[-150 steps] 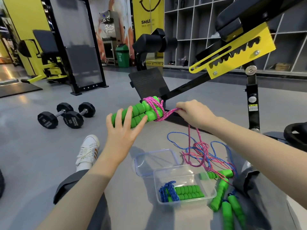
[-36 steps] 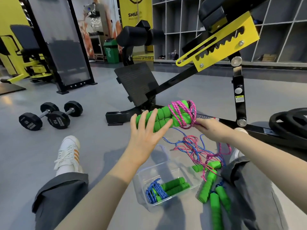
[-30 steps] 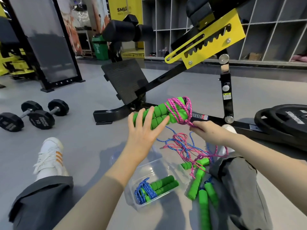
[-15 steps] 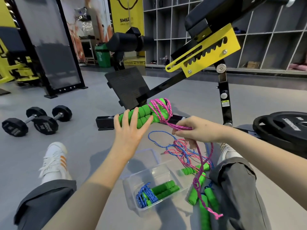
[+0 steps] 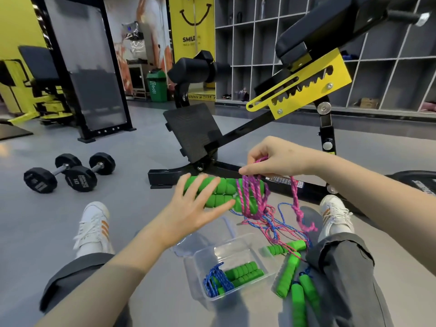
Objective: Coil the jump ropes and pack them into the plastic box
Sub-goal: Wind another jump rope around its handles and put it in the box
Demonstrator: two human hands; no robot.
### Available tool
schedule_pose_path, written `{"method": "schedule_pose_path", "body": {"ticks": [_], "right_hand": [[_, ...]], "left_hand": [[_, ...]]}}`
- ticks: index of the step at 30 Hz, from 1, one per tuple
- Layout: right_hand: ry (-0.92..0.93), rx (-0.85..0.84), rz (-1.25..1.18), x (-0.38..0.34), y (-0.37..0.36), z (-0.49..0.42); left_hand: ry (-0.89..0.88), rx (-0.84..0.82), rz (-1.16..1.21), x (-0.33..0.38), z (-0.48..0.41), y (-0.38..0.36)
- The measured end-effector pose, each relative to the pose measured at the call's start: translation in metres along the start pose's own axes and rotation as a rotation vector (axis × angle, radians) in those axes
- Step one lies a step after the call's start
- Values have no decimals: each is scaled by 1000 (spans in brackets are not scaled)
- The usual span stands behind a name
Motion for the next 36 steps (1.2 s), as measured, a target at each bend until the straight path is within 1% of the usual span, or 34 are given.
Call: {"method": "schedule_pose_path", "body": {"ticks": [5, 9, 14, 16, 18, 19, 20, 21, 23, 24, 25, 27, 28, 31, 34, 36], "right_hand": [[61, 69, -32, -7, 2, -5], [55, 127, -86, 1, 4, -4], [-93, 170, -453, 26, -10, -1], [-130, 114, -673, 36, -26, -2], [-233, 122, -887, 49, -44, 4], [-295, 183, -885, 61, -52, 10], [-353, 283, -848, 73, -58, 18], [-391, 390, -876, 80, -63, 29], [-424, 501, -1046, 88, -76, 37], [-381, 505, -1118, 86, -80, 36], [-327, 470, -1180, 78, -84, 33], [-196, 325, -1235, 59, -94, 28], [-155, 280, -1262, 56, -99, 26], [-214, 353, -1324, 62, -107, 29], [-225, 428, -1292, 63, -107, 30], [-214, 437, -1264, 61, -109, 30]], "left_hand": [[3, 122, 108, 8, -13, 22], [5, 140, 139, 8, -16, 30], [67, 196, 189, 6, -28, 44], [81, 219, 216, 9, -31, 48], [117, 238, 231, 10, -33, 51], [138, 241, 230, 9, -34, 51], [153, 244, 221, 8, -34, 51], [161, 241, 210, 6, -33, 49], [176, 214, 195, 5, -29, 45], [194, 207, 189, 5, -26, 43], [222, 207, 186, 4, -23, 41], [298, 192, 190, -1, -20, 36], [331, 170, 185, -6, -18, 32], [381, 105, 140, -18, -12, 21], [402, 78, 124, -15, -10, 17], [433, 60, 114, -13, -11, 14]]}}
Point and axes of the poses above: each hand's wrist, its own z-axis away from the middle knuckle, its own y-axis out of the back of the hand, x = y × z, the point moved 6 cm from there along -z, towards the middle knuckle, and after that the axes turned 8 degrees about y, right-handed, at the moved point
